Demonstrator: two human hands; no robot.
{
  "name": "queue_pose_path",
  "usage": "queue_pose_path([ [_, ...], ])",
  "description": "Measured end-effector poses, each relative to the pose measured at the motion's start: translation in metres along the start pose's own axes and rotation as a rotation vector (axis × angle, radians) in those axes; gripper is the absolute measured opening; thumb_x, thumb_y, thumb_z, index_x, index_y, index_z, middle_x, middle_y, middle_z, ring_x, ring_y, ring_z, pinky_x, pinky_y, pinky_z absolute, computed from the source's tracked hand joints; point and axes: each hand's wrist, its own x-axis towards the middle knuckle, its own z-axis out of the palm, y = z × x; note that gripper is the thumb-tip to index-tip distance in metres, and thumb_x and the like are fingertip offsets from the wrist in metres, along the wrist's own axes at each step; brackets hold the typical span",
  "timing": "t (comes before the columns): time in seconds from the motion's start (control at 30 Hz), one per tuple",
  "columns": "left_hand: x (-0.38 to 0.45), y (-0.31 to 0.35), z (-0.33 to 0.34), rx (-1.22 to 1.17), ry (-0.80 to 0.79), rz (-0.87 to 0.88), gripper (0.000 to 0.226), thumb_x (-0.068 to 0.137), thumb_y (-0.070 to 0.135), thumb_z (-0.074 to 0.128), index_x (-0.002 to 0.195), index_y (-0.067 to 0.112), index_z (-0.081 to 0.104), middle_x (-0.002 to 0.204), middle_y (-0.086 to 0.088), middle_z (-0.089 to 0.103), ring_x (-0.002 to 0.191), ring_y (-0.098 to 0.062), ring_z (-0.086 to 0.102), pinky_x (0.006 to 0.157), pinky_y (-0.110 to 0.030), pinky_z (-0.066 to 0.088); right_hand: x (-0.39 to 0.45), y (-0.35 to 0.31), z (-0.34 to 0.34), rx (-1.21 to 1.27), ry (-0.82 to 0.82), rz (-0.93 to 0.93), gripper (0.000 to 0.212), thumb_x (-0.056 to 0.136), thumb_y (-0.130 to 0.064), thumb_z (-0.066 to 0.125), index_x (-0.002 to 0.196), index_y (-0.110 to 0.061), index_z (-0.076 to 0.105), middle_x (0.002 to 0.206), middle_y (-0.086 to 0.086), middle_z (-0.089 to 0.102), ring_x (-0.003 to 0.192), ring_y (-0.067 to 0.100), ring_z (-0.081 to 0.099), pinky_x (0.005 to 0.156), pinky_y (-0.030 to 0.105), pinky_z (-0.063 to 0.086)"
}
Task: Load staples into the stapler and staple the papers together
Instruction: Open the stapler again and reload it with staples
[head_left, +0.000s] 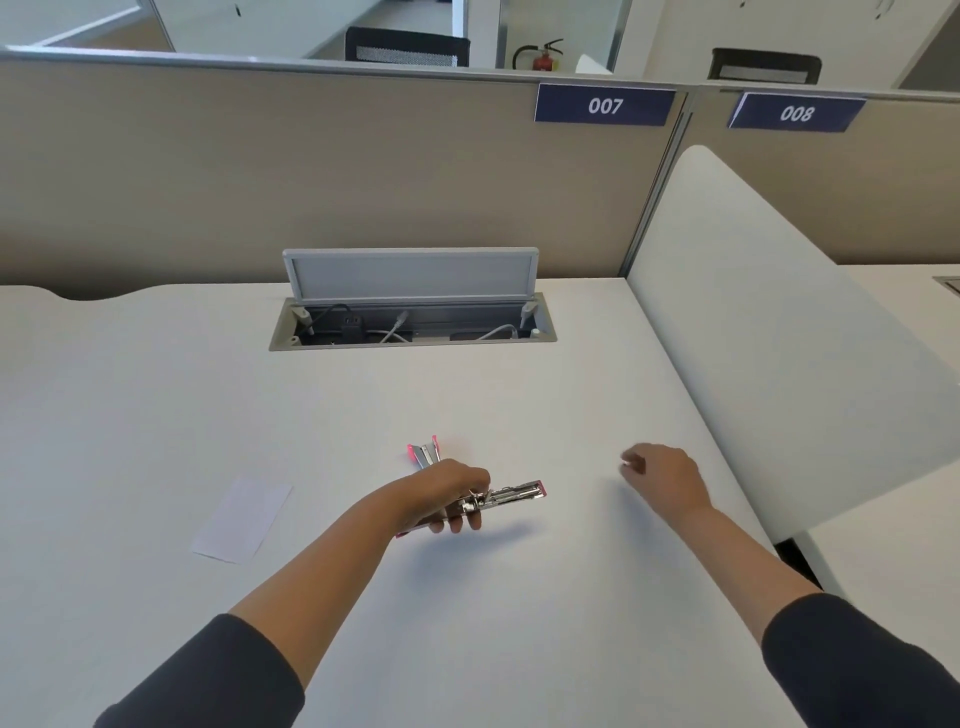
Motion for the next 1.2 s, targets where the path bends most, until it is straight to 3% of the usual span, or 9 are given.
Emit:
queue_pose_path([
  [0.1, -0.005, 0.005, -0.004, 0.032, -0.007, -0.003, 0.022, 0.075, 0.028, 0.044, 0.079, 0.01, 0.055, 0.065, -0.003, 0.066, 0.046, -0.013, 0.049, 0.043, -0.021, 0.031, -0.015, -0.063, -0.005, 0.294, 0.027, -0.231, 0.013, 0.079, -0.017, 0.068, 0.091, -0.015, 0.072, 0.09, 0.0, 0.073, 0.076, 0.007, 0.064, 0.077, 0.015, 0.046],
  [0.2, -0.014, 0.012, -0.009, 0.1, -0.012, -0.03, 0.023, 0.082, 0.027, 0.042, 0.072, 0.012, 0.055, 0.049, 0.005, 0.064, 0.034, -0.006, 0.046, 0.036, -0.013, 0.03, -0.037, -0.109, -0.007, 0.265, -0.128, -0.511, 0.012, 0.08, -0.021, 0.067, 0.091, -0.018, 0.072, 0.087, -0.004, 0.071, 0.072, 0.002, 0.058, 0.074, 0.016, 0.047],
  [0.27, -0.019, 0.015, -0.012, 0.108, -0.013, -0.02, 0.024, 0.081, 0.029, 0.042, 0.072, 0.012, 0.057, 0.05, 0.005, 0.064, 0.034, -0.007, 0.047, 0.037, -0.013, 0.031, -0.045, -0.123, -0.005, 0.184, -0.164, -0.596, 0.014, 0.082, -0.022, 0.064, 0.094, -0.018, 0.071, 0.088, -0.003, 0.071, 0.077, 0.007, 0.061, 0.074, 0.02, 0.047],
  [0.43, -0.026, 0.011, -0.016, 0.07, -0.01, 0.009, 0.027, 0.071, 0.033, 0.045, 0.08, 0.011, 0.059, 0.069, -0.006, 0.066, 0.048, -0.014, 0.05, 0.045, -0.022, 0.033, -0.049, -0.137, -0.006, 0.136, -0.141, -0.605, 0.017, 0.084, -0.023, 0.063, 0.098, -0.017, 0.07, 0.091, -0.002, 0.072, 0.084, 0.014, 0.062, 0.076, 0.027, 0.047],
  [0.7, -0.031, 0.008, -0.021, 0.093, -0.006, 0.015, 0.026, 0.07, 0.033, 0.045, 0.078, 0.012, 0.06, 0.064, -0.003, 0.067, 0.046, -0.013, 0.051, 0.043, -0.019, 0.034, -0.053, -0.146, -0.009, 0.149, -0.18, -0.656, 0.013, 0.08, -0.022, 0.067, 0.092, -0.018, 0.066, 0.084, -0.005, 0.073, 0.078, 0.009, 0.065, 0.072, 0.021, 0.048],
  [0.8, -0.033, 0.01, -0.022, 0.118, -0.017, 0.009, 0.025, 0.071, 0.034, 0.045, 0.073, 0.014, 0.06, 0.056, 0.002, 0.065, 0.039, -0.009, 0.049, 0.039, -0.015, 0.033, -0.054, -0.147, -0.01, 0.088, -0.156, -0.712, 0.014, 0.082, -0.02, 0.065, 0.094, -0.015, 0.066, 0.086, -0.003, 0.073, 0.081, 0.014, 0.065, 0.073, 0.026, 0.049],
  [1.2, -0.032, 0.008, -0.024, 0.151, -0.05, 0.01, 0.027, 0.068, 0.034, 0.046, 0.079, 0.016, 0.064, 0.064, -0.002, 0.066, 0.049, -0.014, 0.052, 0.045, -0.022, 0.033, -0.051, -0.155, -0.012, -0.011, -0.212, -0.757, 0.016, 0.084, -0.024, 0.063, 0.097, -0.015, 0.065, 0.093, -0.002, 0.073, 0.086, 0.017, 0.064, 0.073, 0.026, 0.044],
])
